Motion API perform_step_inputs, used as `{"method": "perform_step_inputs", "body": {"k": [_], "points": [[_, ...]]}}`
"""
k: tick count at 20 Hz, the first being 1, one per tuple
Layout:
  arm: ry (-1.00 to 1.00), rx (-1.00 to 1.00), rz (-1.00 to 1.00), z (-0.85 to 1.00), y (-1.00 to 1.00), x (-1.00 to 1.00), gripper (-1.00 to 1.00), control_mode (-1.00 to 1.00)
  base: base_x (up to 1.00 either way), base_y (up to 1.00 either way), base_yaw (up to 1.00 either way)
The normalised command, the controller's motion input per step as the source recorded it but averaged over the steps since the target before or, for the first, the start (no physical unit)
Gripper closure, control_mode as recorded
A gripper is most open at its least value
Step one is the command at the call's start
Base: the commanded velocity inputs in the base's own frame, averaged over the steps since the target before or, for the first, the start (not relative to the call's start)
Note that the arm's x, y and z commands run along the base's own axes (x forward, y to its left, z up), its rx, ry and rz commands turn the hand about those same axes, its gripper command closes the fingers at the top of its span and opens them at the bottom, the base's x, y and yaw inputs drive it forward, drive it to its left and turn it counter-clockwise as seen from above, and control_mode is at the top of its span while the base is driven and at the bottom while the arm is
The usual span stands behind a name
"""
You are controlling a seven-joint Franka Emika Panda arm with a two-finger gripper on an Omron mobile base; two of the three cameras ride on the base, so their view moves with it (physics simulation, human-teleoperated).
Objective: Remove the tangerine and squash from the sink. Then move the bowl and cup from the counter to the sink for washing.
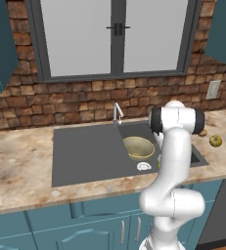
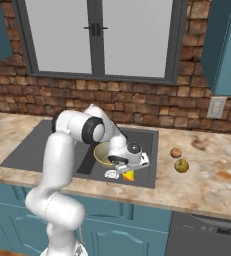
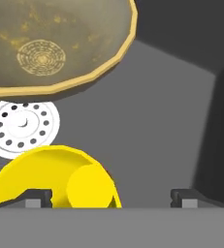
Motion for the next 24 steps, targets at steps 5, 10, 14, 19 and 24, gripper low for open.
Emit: {"method": "perform_step_inputs", "body": {"k": [5, 10, 14, 19, 24], "points": [[0.02, 0.0, -0.01, 0.38, -0.09, -0.11, -1.0, -1.0, 0.0, 0.0, 0.0], [0.03, -0.01, -0.05, 0.5, -0.07, -0.09, -1.0, -1.0, 0.0, 0.0, 0.0], [0.03, -0.01, -0.03, 0.54, -0.06, -0.12, -1.0, -1.0, 0.0, 0.0, 0.0], [0.01, 0.0, -0.03, 0.56, -0.07, -0.17, -1.0, -1.0, 0.0, 0.0, 0.0], [0.0, 0.0, -0.01, 0.61, -0.06, -0.22, -1.0, -1.0, 0.0, 0.0, 0.0]]}}
